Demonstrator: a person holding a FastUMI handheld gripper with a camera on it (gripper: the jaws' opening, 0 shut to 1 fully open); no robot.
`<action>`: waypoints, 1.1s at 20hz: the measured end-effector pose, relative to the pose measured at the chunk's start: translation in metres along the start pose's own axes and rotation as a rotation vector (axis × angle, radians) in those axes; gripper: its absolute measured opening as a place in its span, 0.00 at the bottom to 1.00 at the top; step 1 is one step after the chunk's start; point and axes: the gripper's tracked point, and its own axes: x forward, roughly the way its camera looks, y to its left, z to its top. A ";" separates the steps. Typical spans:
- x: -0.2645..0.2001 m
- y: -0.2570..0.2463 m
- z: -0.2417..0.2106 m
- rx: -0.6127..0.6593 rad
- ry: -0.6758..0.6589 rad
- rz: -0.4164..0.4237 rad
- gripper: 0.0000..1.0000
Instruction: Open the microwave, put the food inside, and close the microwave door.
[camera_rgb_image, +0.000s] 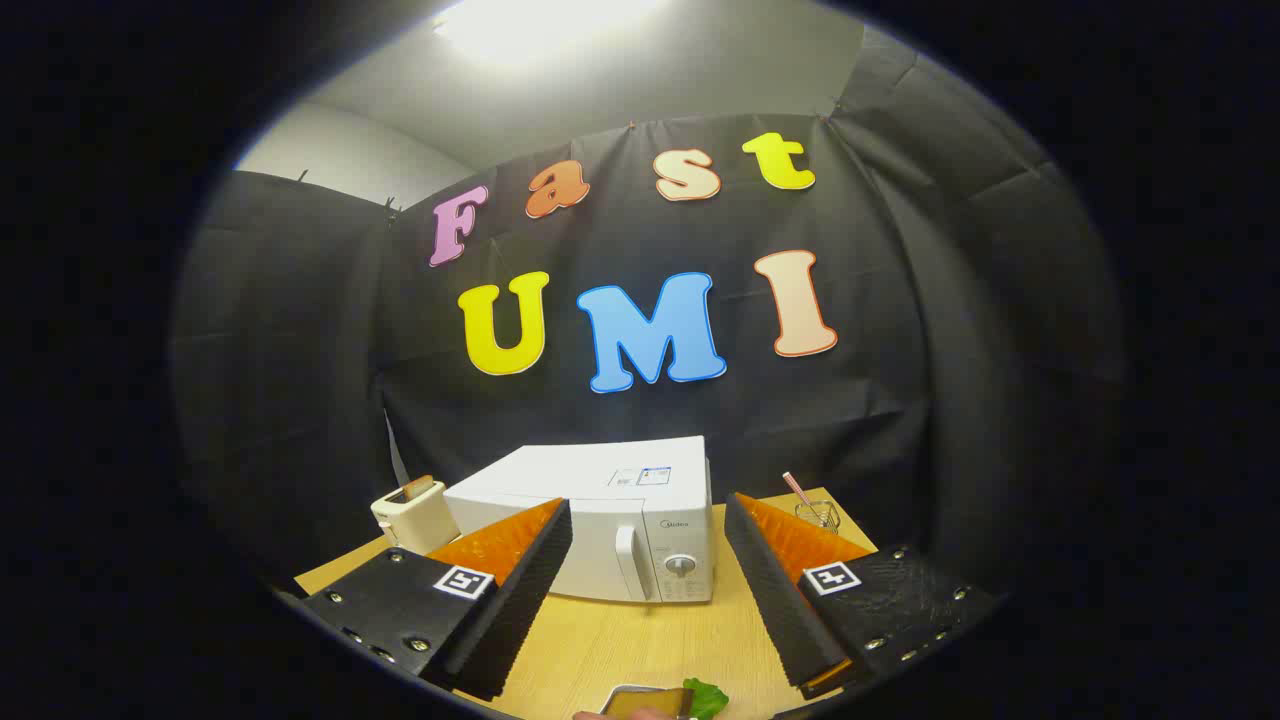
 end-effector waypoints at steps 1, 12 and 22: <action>0.000 0.001 0.000 -0.004 -0.004 -0.002 0.97; -0.001 0.009 -0.005 -0.047 -0.012 0.001 0.97; 0.013 0.022 -0.028 -0.042 0.017 0.039 0.97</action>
